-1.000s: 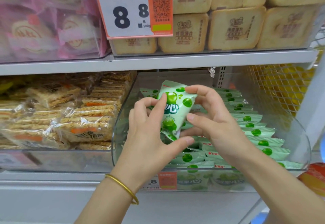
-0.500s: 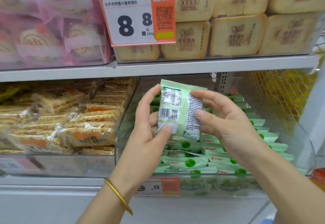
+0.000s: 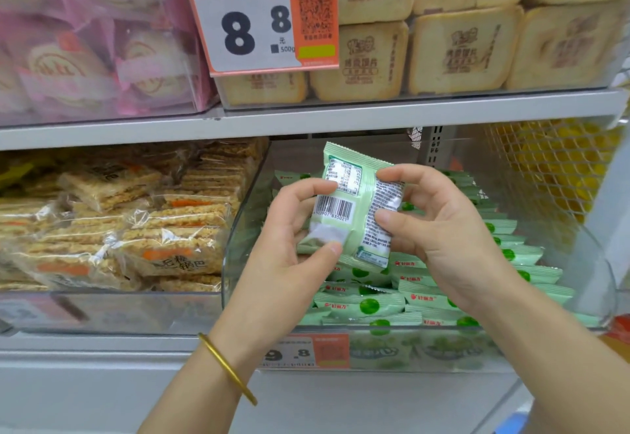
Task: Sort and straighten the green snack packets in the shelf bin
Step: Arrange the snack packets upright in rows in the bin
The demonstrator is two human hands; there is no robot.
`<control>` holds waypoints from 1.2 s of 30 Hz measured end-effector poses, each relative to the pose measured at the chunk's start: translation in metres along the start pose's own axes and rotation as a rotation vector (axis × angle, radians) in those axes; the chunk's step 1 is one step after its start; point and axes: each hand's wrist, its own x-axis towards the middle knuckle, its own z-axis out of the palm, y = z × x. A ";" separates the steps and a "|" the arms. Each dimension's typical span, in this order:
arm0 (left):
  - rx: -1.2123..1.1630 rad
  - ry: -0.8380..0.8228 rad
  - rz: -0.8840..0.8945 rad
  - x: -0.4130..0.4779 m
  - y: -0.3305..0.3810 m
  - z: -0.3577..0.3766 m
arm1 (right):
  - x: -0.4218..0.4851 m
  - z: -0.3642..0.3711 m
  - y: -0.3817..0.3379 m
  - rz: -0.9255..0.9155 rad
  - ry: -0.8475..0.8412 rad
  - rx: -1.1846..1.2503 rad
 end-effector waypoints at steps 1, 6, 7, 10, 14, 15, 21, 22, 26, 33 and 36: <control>0.029 0.020 0.006 0.000 -0.001 0.000 | 0.000 0.000 0.000 0.005 0.007 0.008; 0.485 0.123 0.051 -0.002 -0.002 0.002 | -0.002 0.002 0.001 0.052 0.039 0.050; 0.618 0.112 0.048 -0.003 -0.003 0.003 | -0.002 0.003 0.002 0.060 0.034 0.066; 0.784 0.081 0.018 -0.003 -0.003 0.009 | -0.002 0.003 0.006 0.082 -0.020 0.140; 0.804 0.182 0.113 0.000 -0.011 0.004 | -0.002 0.002 0.003 0.123 -0.126 0.198; 0.799 0.191 0.131 0.002 -0.012 0.001 | -0.001 0.002 0.003 0.118 -0.123 0.155; 0.602 0.075 0.054 0.012 -0.007 -0.008 | 0.015 -0.007 -0.001 -0.072 -0.095 -0.532; 0.562 0.052 0.048 0.015 -0.006 -0.009 | 0.020 -0.008 0.000 -0.070 -0.127 -0.545; 0.596 0.123 -0.014 0.034 -0.017 -0.014 | 0.034 -0.002 0.006 -0.075 -0.009 -0.600; 0.980 -0.088 -0.205 0.052 -0.046 -0.008 | 0.092 0.021 0.031 0.085 0.258 -0.506; 1.119 -0.169 -0.255 0.054 -0.053 -0.002 | 0.116 0.039 0.042 0.028 0.227 -0.771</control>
